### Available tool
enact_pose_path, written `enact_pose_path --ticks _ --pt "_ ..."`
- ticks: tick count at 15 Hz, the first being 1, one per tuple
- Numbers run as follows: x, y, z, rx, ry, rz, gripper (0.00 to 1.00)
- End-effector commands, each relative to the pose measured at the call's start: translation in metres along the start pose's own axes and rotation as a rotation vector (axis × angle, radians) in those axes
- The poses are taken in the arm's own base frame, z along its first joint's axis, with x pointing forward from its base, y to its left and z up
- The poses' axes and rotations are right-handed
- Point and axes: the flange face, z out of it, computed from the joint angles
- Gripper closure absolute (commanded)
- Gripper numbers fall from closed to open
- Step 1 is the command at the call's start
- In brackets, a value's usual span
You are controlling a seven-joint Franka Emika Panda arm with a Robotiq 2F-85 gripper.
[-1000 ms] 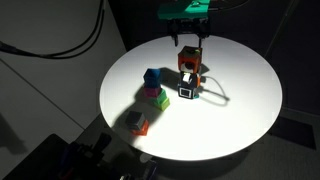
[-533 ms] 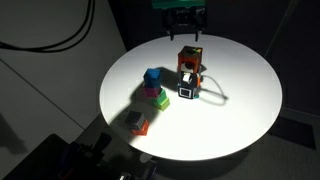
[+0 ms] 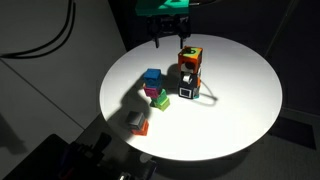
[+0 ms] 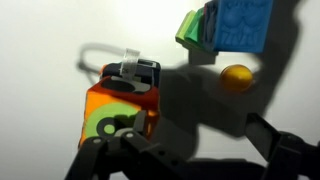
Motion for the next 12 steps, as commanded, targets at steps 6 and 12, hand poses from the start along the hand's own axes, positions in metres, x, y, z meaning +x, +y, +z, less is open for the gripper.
enact_pose_path --ticks 6,12 --pt "-0.039 -0.022 0.006 -0.015 0.04 -0.013 0.0" --pt "-0.053 -0.04 0.024 -0.012 0.072 0.013 0.0"
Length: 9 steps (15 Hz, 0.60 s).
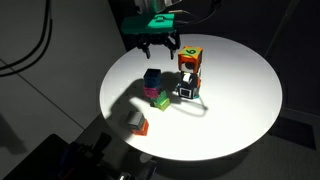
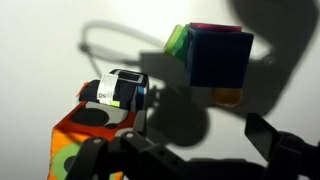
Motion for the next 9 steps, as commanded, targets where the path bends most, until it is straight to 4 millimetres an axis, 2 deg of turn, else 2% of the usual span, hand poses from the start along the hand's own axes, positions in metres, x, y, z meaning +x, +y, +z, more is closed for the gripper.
enact_pose_path --ticks 1,9 --pt "-0.013 -0.013 0.002 0.002 0.02 0.052 0.0" --pt "-0.023 -0.029 0.018 0.004 -0.03 0.2 0.0"
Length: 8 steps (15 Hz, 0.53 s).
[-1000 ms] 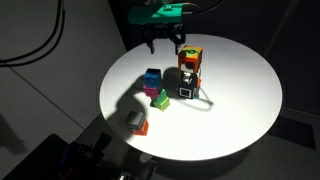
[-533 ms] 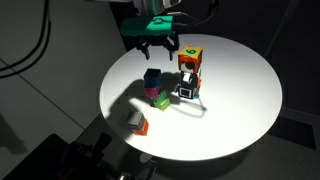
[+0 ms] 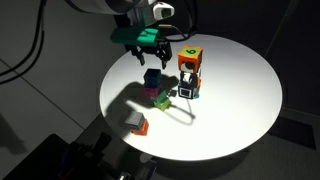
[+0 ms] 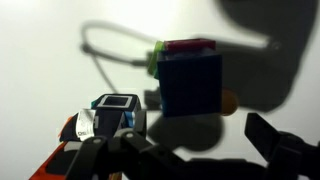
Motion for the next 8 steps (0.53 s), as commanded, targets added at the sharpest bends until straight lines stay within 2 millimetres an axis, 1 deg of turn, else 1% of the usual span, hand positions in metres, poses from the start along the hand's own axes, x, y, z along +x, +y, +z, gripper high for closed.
enact_pose_path --ticks 1,2,3,8 --pt "-0.009 -0.003 -0.007 0.0 -0.005 0.048 0.0" --pt "-0.009 -0.002 -0.009 -0.001 -0.006 0.051 0.0" --pt "-0.001 -0.002 0.001 0.0 -0.007 0.023 0.0" --pt "-0.002 -0.003 0.005 0.001 -0.013 0.023 0.0"
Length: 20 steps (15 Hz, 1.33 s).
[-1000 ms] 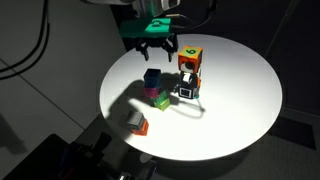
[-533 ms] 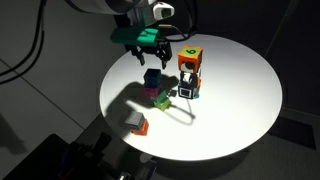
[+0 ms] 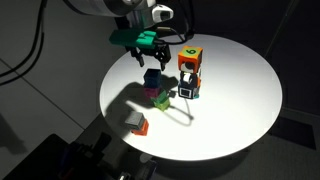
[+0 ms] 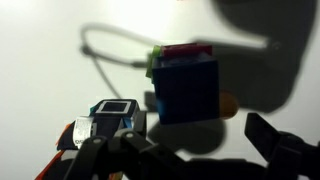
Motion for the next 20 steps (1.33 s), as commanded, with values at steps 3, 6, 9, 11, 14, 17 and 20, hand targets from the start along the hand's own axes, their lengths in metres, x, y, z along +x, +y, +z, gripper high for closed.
enact_pose_path --ticks 3,6,9,11,14,17,20 --pt "-0.001 0.001 0.001 -0.004 -0.006 0.001 0.0" --pt "-0.006 0.005 0.003 -0.002 -0.014 0.001 0.0" --pt "-0.011 0.006 0.005 -0.003 -0.019 -0.001 0.0" --pt "-0.015 0.005 0.009 -0.007 -0.024 -0.002 0.0" --pt "-0.021 0.004 0.019 -0.017 -0.03 -0.008 0.0" --pt "-0.027 0.003 0.027 -0.019 -0.043 -0.012 0.0" --pt "-0.031 0.004 0.03 -0.025 -0.037 -0.018 0.36"
